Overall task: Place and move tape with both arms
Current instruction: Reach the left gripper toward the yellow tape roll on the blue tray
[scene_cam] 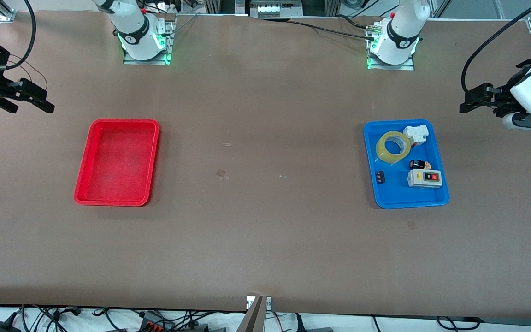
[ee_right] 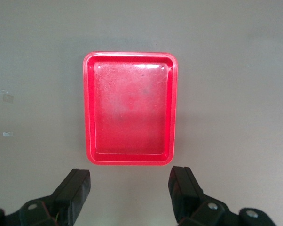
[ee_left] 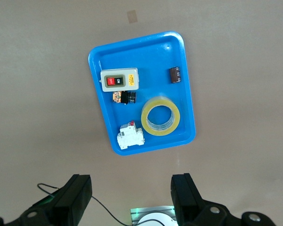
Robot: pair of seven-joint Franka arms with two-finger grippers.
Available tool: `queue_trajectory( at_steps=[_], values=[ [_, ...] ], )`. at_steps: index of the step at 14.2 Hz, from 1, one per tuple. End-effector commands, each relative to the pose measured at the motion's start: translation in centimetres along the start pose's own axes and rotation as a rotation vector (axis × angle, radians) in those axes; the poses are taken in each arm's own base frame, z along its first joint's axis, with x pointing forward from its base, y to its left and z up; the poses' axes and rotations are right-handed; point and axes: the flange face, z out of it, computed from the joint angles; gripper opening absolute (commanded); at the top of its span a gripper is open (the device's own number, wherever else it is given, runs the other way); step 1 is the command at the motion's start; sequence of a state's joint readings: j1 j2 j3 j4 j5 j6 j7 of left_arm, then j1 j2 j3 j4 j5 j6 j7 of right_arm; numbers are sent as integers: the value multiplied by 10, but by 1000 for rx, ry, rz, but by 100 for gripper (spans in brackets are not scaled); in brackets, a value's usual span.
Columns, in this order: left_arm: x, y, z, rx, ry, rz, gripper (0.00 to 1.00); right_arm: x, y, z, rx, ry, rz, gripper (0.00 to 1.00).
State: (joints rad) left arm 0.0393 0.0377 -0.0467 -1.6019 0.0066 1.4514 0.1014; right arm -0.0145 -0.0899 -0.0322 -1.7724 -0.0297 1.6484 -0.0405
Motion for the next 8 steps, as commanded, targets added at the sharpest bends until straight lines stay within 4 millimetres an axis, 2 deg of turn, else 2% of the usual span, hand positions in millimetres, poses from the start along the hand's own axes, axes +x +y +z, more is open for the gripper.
queue_trajectory(
  at_steps=[1, 4, 8],
  values=[
    [-3, 3, 7, 29, 6, 21, 100, -12, -8, -11, -13, 8, -24, 100],
    [-7, 6, 29, 34, 30, 24, 100, -11, -9, -11, -12, 8, -23, 100],
    [-7, 17, 84, 45, 64, 50, 100, -7, -8, -11, -11, 10, -24, 100]
  ],
)
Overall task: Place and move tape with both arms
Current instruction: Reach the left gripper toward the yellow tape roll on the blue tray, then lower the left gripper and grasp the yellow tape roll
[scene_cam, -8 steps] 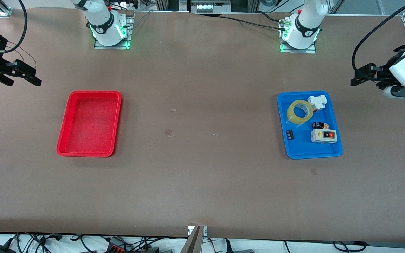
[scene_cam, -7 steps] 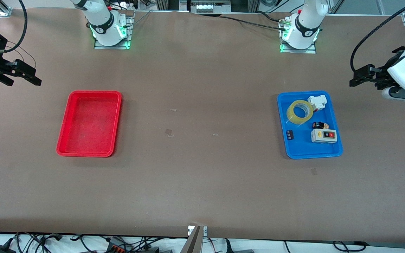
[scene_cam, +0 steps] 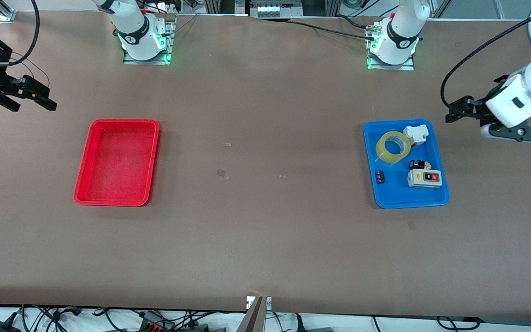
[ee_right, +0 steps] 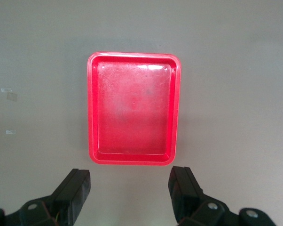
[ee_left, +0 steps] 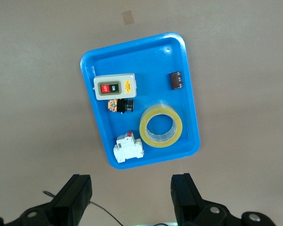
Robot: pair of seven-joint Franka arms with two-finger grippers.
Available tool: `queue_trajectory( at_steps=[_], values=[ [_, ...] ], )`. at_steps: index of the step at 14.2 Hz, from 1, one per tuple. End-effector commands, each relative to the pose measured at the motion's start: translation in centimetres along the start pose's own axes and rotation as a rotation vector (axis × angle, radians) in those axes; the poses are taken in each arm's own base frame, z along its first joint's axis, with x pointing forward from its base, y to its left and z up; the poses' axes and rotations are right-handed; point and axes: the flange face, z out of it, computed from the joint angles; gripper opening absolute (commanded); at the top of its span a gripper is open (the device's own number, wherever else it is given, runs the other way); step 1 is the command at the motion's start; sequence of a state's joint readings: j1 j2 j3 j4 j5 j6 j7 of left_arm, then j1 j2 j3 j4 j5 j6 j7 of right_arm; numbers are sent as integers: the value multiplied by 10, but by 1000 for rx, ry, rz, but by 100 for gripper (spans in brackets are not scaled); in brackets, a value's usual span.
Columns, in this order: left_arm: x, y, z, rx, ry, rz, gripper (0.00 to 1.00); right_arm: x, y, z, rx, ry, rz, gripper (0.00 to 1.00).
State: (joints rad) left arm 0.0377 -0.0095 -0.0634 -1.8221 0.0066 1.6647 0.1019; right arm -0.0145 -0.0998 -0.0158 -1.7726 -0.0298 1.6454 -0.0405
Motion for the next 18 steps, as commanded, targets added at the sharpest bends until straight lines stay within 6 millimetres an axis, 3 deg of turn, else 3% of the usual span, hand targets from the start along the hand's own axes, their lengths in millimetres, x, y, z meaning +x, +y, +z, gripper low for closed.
queue_trajectory(
  at_steps=[1, 3, 6, 8, 14, 16, 18],
  values=[
    [-13, 8, 36, 35, 28, 32, 100, -4, 1, -8, -9, 7, -12, 100],
    [-11, 11, 62, 35, 43, 40, 100, -4, 1, -9, -10, 10, -19, 100],
    [-13, 13, 125, 38, 92, 52, 100, -2, 1, -7, -8, 4, -10, 100],
    [-15, 6, 153, 33, 86, 48, 100, -2, 0, -6, -10, 4, -11, 100],
    [9, 4, 255, 0, -26, 54, 100, -2, 0, -7, -10, 4, -14, 100],
    [12, 5, 279, -6, -56, 60, 100, -2, 0, -7, -10, 4, -16, 100],
    [12, 2, 291, -13, -66, 105, 100, -2, 0, -7, -10, 4, -14, 100]
  ],
)
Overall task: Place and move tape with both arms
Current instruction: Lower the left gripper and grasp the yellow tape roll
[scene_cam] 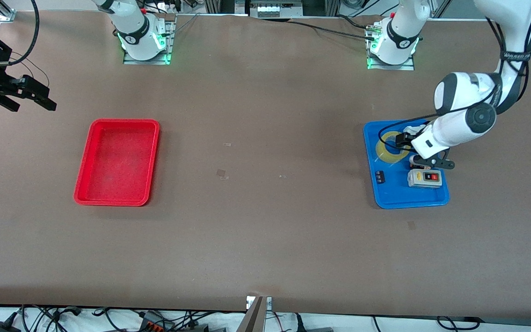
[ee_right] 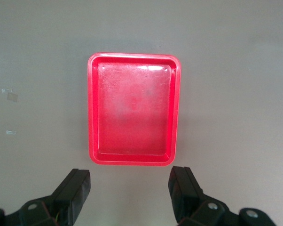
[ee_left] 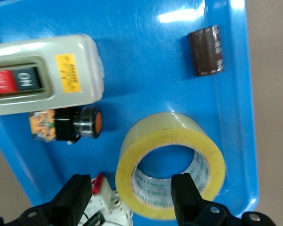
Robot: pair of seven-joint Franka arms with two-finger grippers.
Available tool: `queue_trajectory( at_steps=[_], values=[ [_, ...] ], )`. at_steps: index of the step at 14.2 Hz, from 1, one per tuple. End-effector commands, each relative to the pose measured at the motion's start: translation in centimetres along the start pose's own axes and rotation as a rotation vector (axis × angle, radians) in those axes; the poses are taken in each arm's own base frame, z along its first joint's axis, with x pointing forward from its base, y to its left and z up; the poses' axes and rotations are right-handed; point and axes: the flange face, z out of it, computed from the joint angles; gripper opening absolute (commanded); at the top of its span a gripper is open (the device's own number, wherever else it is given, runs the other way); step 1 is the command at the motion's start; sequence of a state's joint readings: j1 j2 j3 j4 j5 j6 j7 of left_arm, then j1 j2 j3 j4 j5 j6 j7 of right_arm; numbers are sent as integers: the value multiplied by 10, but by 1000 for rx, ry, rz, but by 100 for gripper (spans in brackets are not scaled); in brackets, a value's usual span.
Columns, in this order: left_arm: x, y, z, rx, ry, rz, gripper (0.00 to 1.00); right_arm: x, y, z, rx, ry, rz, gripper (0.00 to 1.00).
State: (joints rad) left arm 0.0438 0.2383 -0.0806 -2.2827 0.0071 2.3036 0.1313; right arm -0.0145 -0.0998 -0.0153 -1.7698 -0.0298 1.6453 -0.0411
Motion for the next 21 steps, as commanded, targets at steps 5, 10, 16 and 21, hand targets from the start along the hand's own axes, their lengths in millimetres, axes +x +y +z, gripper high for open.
queue_trajectory(
  at_steps=[5, 10, 16, 21],
  values=[
    [4, -9, 15, 2, -20, 38, 39, -3, 0, -5, -10, 0, -18, 100],
    [7, -8, 6, 3, -18, 42, 2, -3, 0, -5, -10, 0, -18, 100],
    [45, -6, -91, -5, -118, 2, 2, -2, 1, -6, -10, 4, -18, 100],
    [81, 111, -101, -88, -93, -203, 2, -1, -13, -10, -6, 7, -37, 100]
  ],
)
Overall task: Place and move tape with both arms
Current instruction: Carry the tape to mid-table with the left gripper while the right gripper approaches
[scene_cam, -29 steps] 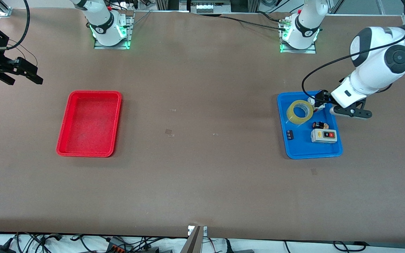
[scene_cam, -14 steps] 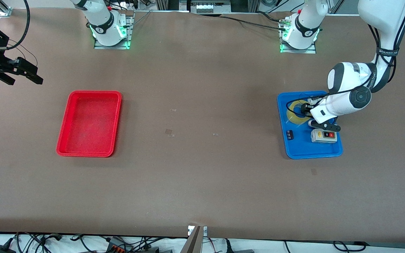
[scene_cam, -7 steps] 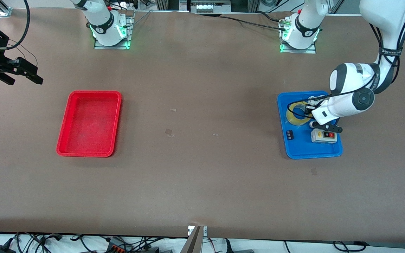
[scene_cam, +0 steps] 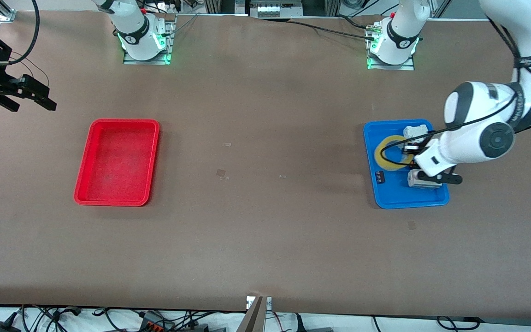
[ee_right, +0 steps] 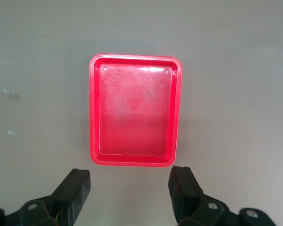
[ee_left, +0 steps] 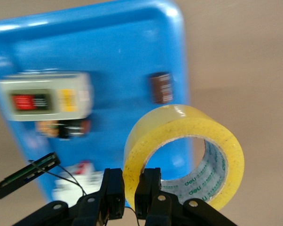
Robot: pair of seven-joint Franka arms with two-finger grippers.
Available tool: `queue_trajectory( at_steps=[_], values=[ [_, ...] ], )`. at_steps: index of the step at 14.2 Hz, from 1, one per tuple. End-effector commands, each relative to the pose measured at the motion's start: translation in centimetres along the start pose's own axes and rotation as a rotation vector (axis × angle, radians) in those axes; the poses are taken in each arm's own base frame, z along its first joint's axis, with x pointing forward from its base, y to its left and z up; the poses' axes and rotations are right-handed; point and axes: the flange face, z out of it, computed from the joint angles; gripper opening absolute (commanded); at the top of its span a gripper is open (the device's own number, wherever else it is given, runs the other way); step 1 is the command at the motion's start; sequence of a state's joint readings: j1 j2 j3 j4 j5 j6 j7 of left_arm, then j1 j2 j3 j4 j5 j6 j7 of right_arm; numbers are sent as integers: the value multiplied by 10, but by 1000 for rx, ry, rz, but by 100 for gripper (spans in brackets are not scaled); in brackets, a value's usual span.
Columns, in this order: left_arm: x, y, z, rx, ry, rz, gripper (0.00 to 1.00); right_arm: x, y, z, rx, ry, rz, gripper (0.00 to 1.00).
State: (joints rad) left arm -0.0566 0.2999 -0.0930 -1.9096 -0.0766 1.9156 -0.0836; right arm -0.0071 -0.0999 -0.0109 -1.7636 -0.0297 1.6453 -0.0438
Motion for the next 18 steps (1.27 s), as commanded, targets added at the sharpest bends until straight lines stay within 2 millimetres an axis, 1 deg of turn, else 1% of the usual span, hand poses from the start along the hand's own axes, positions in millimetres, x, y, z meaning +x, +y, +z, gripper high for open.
queue_trajectory(
  at_steps=[1, 2, 3, 4, 6, 7, 8, 9, 10, 11, 12, 13, 14, 15, 16, 17, 18],
  values=[
    [15, 90, 2, -42, -11, -107, 2, 1, -7, -2, -3, -12, -15, 100],
    [20, 121, 5, -53, -9, -151, 2, 2, -7, 0, -3, -15, -16, 100],
    [22, 160, 6, -60, -1, -191, 2, 3, -7, 1, -6, -14, -16, 100],
    [22, 198, 12, -57, 1, -234, 2, 5, -7, 2, -6, -12, -16, 100],
    [17, 267, 27, -57, 28, -298, 2, 14, -7, 23, -9, -50, -21, 100],
    [12, 297, 34, -76, 53, -331, 2, 19, -7, 36, -8, -79, -28, 100],
    [4, 327, 48, -112, 71, -368, 2, 25, -11, 51, -7, -110, -42, 100],
    [-3, 352, 59, -148, 99, -385, 2, 29, -13, 59, 1, -124, -43, 100],
    [-12, 377, 75, -176, 125, -393, 2, 32, -18, 66, 7, -134, -49, 100],
    [-20, 396, 94, -184, 134, -403, 4, 37, -28, 77, 8, -152, -64, 100],
    [-29, 413, 112, -190, 143, -410, 7, 40, -46, 79, 3, -151, -83, 100],
    [-34, 421, 125, -190, 147, -413, 12, 43, -60, 87, -13, -160, -111, 100],
    [-34, 422, 132, -182, 148, -411, 24, 46, -76, 95, -26, -168, -142, 100],
    [-33, 420, 131, -179, 152, -397, 58, 48, -86, 105, -26, -185, -156, 100],
    [-32, 420, 123, -179, 157, -401, 99, 52, -87, 120, -16, -207, -154, 100],
    [-33, 417, 114, -174, 155, -403, 100, 53, -87, 125, -15, -215, -152, 100],
    [-38, 412, 87, -165, 148, -406, 100, 54, -89, 130, -15, -223, -156, 100]
  ],
)
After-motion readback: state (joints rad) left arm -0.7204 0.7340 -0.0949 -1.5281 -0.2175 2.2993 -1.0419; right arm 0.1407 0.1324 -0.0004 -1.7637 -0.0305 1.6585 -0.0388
